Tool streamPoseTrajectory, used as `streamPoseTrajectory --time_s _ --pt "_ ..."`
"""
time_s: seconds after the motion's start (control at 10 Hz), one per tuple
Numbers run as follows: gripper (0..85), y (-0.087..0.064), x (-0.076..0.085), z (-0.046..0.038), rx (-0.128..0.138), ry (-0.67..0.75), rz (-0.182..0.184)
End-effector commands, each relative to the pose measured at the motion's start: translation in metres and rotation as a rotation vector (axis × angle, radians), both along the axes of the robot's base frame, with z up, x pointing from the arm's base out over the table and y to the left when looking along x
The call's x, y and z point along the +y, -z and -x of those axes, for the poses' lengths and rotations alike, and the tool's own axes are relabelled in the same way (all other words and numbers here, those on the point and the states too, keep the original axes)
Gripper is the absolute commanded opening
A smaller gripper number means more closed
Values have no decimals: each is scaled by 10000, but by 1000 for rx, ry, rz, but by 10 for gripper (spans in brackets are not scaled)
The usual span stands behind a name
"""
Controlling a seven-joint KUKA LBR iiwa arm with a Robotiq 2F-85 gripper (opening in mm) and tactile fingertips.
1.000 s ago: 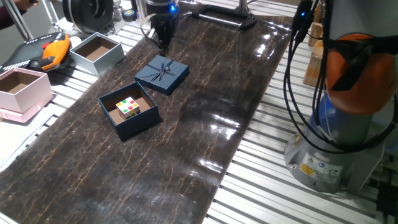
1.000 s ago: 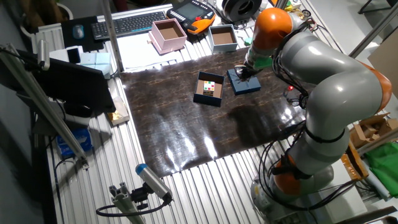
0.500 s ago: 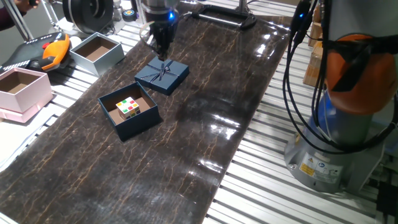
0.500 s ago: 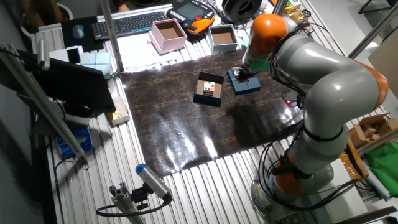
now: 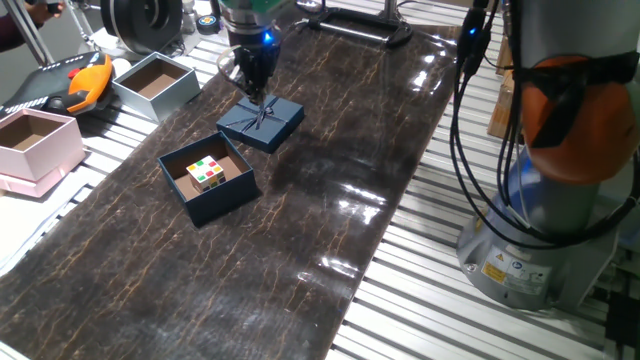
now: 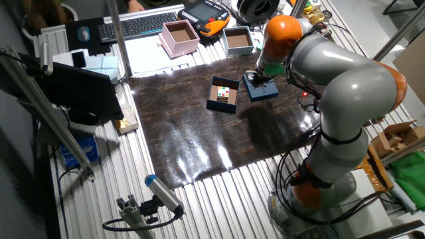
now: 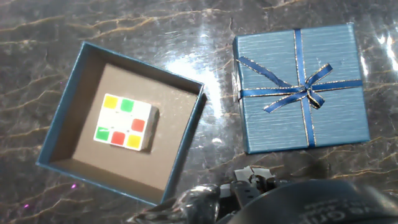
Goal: Cover the box
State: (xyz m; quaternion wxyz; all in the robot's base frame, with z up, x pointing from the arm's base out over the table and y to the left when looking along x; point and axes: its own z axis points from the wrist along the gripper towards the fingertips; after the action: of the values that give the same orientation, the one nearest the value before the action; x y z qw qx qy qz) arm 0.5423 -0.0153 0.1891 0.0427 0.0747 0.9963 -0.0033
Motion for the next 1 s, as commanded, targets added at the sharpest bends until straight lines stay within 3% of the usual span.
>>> streamPoseTrajectory --time_s 0.0,0.1,0.2,0.6,0.9 --pt "7 18 0 -9 4 16 -10" --pt "7 61 -5 -26 7 44 -20" --pt "7 93 -27 -48 14 46 0" --pt "7 152 -155 -131 54 107 21" --pt "7 238 -191 -147 50 128 22"
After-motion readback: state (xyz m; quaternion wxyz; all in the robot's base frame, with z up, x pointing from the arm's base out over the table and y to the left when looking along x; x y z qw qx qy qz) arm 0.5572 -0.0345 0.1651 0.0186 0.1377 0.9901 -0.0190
